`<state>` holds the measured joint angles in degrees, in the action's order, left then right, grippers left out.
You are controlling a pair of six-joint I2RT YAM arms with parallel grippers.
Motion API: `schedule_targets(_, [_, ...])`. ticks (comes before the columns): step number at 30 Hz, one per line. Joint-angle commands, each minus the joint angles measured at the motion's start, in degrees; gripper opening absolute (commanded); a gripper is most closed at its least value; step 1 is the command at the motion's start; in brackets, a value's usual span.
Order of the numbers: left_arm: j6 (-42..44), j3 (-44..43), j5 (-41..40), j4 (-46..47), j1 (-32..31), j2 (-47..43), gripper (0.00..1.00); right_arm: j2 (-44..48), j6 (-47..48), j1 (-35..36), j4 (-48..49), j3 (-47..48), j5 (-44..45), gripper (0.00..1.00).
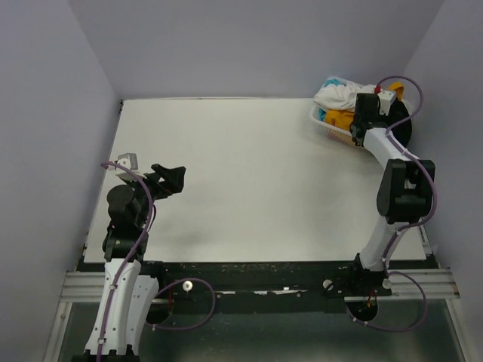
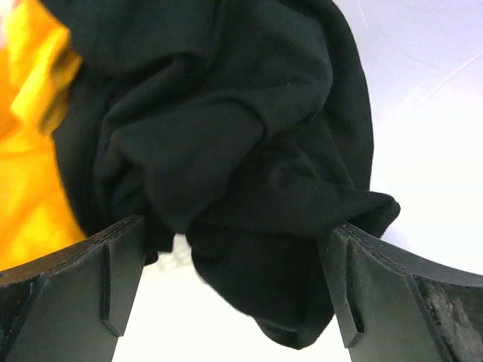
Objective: Fold and stack the t-shirts
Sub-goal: Grab crumpled tshirt from bin with the right arm
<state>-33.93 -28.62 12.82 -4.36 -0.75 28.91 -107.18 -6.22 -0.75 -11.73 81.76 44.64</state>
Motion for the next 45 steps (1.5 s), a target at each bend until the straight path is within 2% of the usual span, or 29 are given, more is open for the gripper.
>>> schedule_targets(1, [-0.47, 0.75, -1.32, 2.19, 0.23, 0.8, 0.99, -4.14, 2.46, -3.08, 7.05, 3.24, -1.23, 1.0])
schedule_targets(4, [-0.52, 0.76, -1.21, 2.3, 0.23, 1.56, 0.99, -5.42, 3.13, -3.84, 11.08, 2.49, -2.47, 0.99])
schedule_targets(9, [-0.52, 0.67, -1.0, 2.43, 0.23, 2.12, 0.99, -1.41, -1.36, -5.58, 16.67, -1.23, -8.82, 0.97])
schedule_targets(14, [-0.28, 1.1, -1.23, 3.1, 0.23, 2.12, 0.99, 1.13, -4.02, -7.27, 17.29, -2.31, -14.5, 0.97])
schedule_targets(17, [-0.04, 1.29, -2.24, 2.91, 0.23, 1.99, 0.99, 1.31, -5.52, -8.08, 17.27, -2.39, -15.16, 0.94])
schedule_targets(19, [0.01, 1.27, -2.45, 2.76, 0.23, 1.96, 0.99, 1.84, -6.57, -8.83, 18.49, -3.19, -16.75, 0.87])
schedule_targets(21, [0.0, 1.5, -2.19, 3.02, 0.23, 1.85, 0.99, 2.48, -7.58, -9.6, 20.4, -4.24, -18.43, 0.77])
schedule_targets(23, [0.01, 1.47, -2.48, 3.06, 0.23, 1.79, 0.99, 2.59, -7.73, -10.01, 21.82, -4.76, -19.07, 0.58])
schedule_targets(24, [0.0, 1.55, -2.74, 3.08, 0.23, 1.91, 0.99, 2.58, -7.44, -10.07, 21.86, -4.76, -19.53, 0.46])
schedule_targets(26, [0.01, 1.24, -3.3, 2.54, 0.23, 2.09, 0.99, 3.16, -6.79, -10.12, 22.14, -4.91, -21.71, 0.09])
schedule_targets(27, [0.01, 1.04, -3.49, 2.24, 0.23, 2.11, 0.99, 3.92, -6.97, -10.06, 22.43, -5.09, -22.45, 0.01])
schedule_targets(33, [0.01, 1.37, -1.46, 2.79, 0.23, 1.87, 0.99, 15.96, -9.1, -10.06, 23.67, -4.83, -23.27, 0.01])
schedule_targets(36, [-0.01, 1.32, -0.4, 2.84, 0.23, 1.39, 0.99, 20.6, -10.17, -10.1, 22.83, -1.99, -20.48, 0.01])
schedule_targets(40, [-0.29, 3.02, 1.72, 5.51, 0.23, -1.31, 0.99, 22.95, -6.74, -10.06, 25.32, 2.51, -19.21, 0.01])
schedule_targets(45, [-0.69, 4.5, -0.51, 6.09, 0.23, -4.98, 0.99, 25.02, -7.47, -10.09, 25.25, 8.82, -21.18, 0.01])
